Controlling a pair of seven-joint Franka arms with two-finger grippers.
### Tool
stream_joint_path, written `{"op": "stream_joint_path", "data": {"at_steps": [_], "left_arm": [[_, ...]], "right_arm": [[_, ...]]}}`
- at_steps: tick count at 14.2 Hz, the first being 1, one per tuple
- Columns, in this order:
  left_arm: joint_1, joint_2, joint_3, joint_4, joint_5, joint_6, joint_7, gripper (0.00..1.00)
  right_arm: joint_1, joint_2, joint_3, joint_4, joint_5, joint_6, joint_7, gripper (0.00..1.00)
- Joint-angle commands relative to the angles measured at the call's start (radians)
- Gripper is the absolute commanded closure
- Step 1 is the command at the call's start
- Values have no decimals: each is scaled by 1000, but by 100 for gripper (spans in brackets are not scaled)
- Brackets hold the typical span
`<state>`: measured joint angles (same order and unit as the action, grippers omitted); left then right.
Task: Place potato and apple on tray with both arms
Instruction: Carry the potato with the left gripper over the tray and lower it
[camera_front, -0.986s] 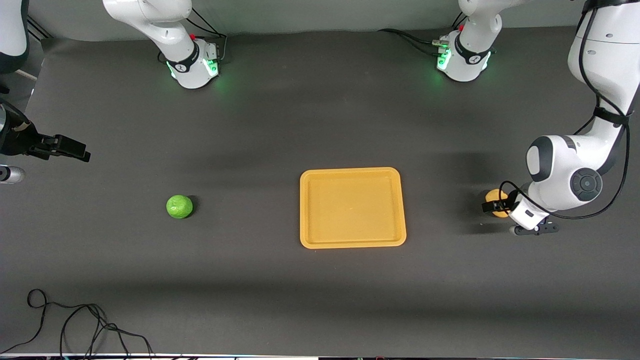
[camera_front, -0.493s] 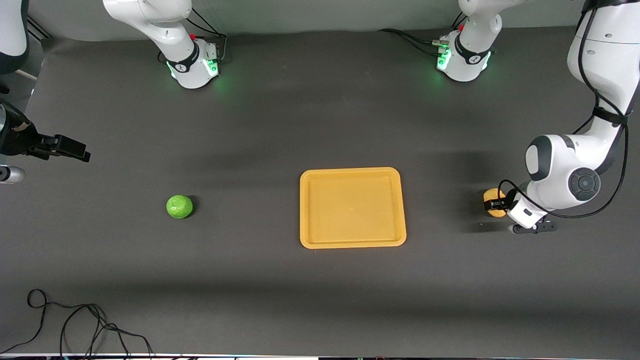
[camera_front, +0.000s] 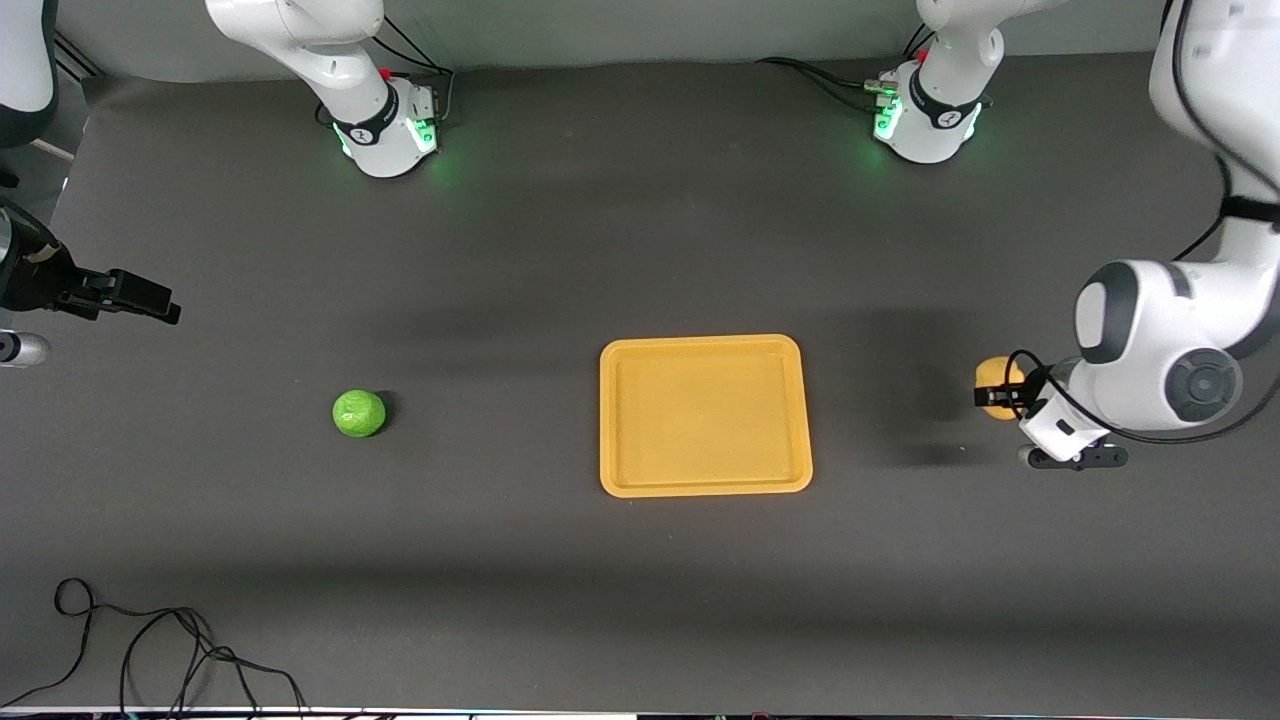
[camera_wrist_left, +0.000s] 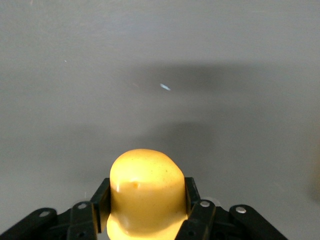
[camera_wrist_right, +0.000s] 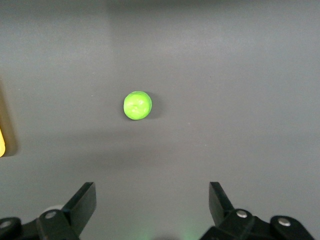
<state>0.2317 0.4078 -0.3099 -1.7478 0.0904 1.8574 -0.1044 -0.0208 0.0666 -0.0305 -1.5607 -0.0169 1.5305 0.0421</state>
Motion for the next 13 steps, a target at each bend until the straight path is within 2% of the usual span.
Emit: {"op": "stream_joint_path", "data": {"at_steps": [1,3,5,9,11,13], "left_arm": [[-116,-9,-11,187,-11,-188,-89,98],[-175,-23,-44,223,-46,-204,-162,100],[-227,-14,-90,223,-70,-166,-317,100],[-365,87,-92,179,-57,29,-536,100],[-397,124,-90,104,-54,173,-572,100],[-407,160,-86,10,-3,343,-595,100]], "right_arm": [[-15,4,8,11,20,4,-25,0],[-15,4,8,11,20,4,-25,0],[-15,4,8,11,20,14,-24,0],[-5,6,11,-1,20,59,-14,0],[27,7,11,-18,20,89,-8,0],[35,7,12,-35,20,111,-7,0]]}}
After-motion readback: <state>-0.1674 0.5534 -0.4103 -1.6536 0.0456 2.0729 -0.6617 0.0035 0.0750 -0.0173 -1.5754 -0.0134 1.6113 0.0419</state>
